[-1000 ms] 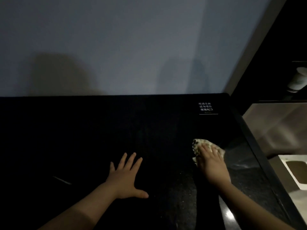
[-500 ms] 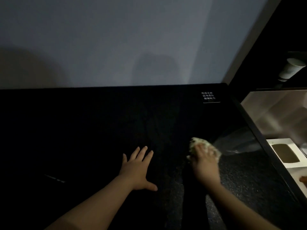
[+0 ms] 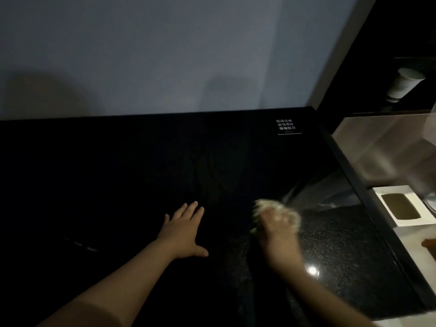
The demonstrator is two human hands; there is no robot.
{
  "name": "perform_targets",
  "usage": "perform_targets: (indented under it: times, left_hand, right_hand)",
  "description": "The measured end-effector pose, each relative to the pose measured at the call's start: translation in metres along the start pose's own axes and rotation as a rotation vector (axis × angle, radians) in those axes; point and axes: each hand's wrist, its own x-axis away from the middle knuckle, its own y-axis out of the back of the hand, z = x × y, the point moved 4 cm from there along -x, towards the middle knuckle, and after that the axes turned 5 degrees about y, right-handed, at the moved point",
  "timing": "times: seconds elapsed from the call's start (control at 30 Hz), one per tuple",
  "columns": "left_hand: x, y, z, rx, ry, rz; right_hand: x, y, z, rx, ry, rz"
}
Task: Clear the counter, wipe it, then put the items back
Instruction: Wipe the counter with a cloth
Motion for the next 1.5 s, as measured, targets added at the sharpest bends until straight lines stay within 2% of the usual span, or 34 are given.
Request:
perform_targets:
  times: [0.07, 0.1, 0.13, 0.17, 0.2, 0.33, 0.4, 0.43, 0.47, 0.57, 0.63, 0.67, 0.73, 0.8, 0.9, 0.97, 1.03, 1.07, 1.13, 1.17, 1.2, 1.23, 1.3, 1.37, 1.4, 1.43, 1.5]
  left_hand:
    - [0.001, -0.002, -0.001, 0.008, 0.008, -0.003]
    - [0.003, -0.004, -0.002, 0.011, 0.011, -0.007]
    - [0.005, -0.006, -0.003, 0.014, 0.012, -0.01]
    - [0.007, -0.008, -0.003, 0.018, 0.011, -0.009]
    - [0.01, -0.01, -0.004, 0.024, 0.012, -0.006]
    - [0.022, -0.019, -0.009, 0.041, 0.039, 0.007]
    - [0.027, -0.024, -0.014, 0.06, 0.058, 0.013]
    - [0.029, -0.026, -0.016, 0.076, 0.067, 0.013]
    - [0.03, -0.028, -0.019, 0.088, 0.076, 0.011]
    - [0.034, -0.032, -0.025, 0.071, 0.1, -0.015]
    - [0.037, -0.037, -0.029, 0.069, 0.101, -0.018]
    - [0.039, -0.038, -0.03, 0.072, 0.097, -0.019]
    - [0.047, -0.04, -0.031, 0.083, 0.087, -0.024]
    - [0.052, -0.043, -0.032, 0.086, 0.087, -0.038]
    - [0.059, -0.052, -0.034, 0.086, 0.09, -0.073]
    - [0.063, -0.059, -0.034, 0.091, 0.099, -0.114]
    - [0.064, -0.062, -0.033, 0.085, 0.102, -0.154]
    - [0.065, -0.062, -0.033, 0.088, 0.1, -0.173]
    - [0.067, -0.062, -0.03, 0.109, 0.089, -0.212]
    - [0.068, -0.062, -0.029, 0.111, 0.074, -0.227]
    - [0.07, -0.063, -0.028, 0.108, 0.053, -0.233]
    - [0.072, -0.065, -0.026, 0.102, 0.033, -0.235]
    - [0.076, -0.068, -0.022, 0.114, 0.012, -0.237]
    - [0.082, -0.069, -0.013, 0.192, 0.033, -0.254]
    - [0.087, -0.069, -0.006, 0.231, 0.053, -0.274]
    - [0.093, -0.07, 0.001, 0.245, 0.073, -0.296]
    - [0.103, -0.076, 0.017, 0.218, 0.111, -0.304]
  right_hand:
    - [0.031, -0.027, 0.052, 0.028, 0.303, 0.039]
    - [0.04, -0.031, 0.068, -0.001, 0.387, 0.132]
    - [0.039, -0.027, 0.068, -0.032, 0.407, 0.245]
    - [0.032, -0.019, 0.057, 0.01, 0.435, 0.278]
    - [0.022, -0.007, 0.035, 0.042, 0.432, 0.223]
    - [0.009, 0.028, -0.073, 0.051, 0.12, 0.053]
    - [0.018, 0.027, -0.072, 0.056, -0.039, 0.022]
    - [0.025, 0.022, -0.055, 0.04, -0.059, 0.009]
    - [0.034, 0.011, -0.033, 0.009, -0.012, 0.016]
    - [0.07, -0.016, 0.033, 0.036, 0.433, 0.095]
    - [0.072, -0.009, 0.027, 0.093, 0.543, 0.193]
    - [0.066, -0.002, 0.01, 0.129, 0.545, 0.171]
    - [0.056, 0.011, -0.038, 0.133, 0.399, 0.057]
    - [0.055, 0.029, -0.083, 0.064, 0.14, 0.055]
    - [0.062, 0.031, -0.091, 0.031, -0.139, -0.052]
    - [0.074, 0.013, -0.046, 0.025, -0.079, -0.089]
    - [0.095, -0.012, 0.016, 0.03, 0.193, -0.076]
    - [0.106, -0.018, 0.039, 0.013, 0.317, -0.013]
    - [0.11, -0.012, 0.043, -0.024, 0.46, 0.142]
    - [0.106, -0.006, 0.027, -0.003, 0.493, 0.138]
    - [0.102, 0.004, 0.007, 0.013, 0.472, 0.112]
    - [0.097, 0.014, -0.017, -0.012, 0.372, 0.059]
    - [0.095, 0.034, -0.054, -0.04, 0.065, -0.042]
    - [0.102, 0.029, -0.054, -0.013, -0.214, -0.053]
    - [0.108, 0.024, -0.034, 0.022, -0.271, -0.044]
    - [0.114, 0.016, -0.007, 0.043, -0.229, -0.054]
    - [0.129, -0.012, 0.054, 0.028, 0.01, -0.066]
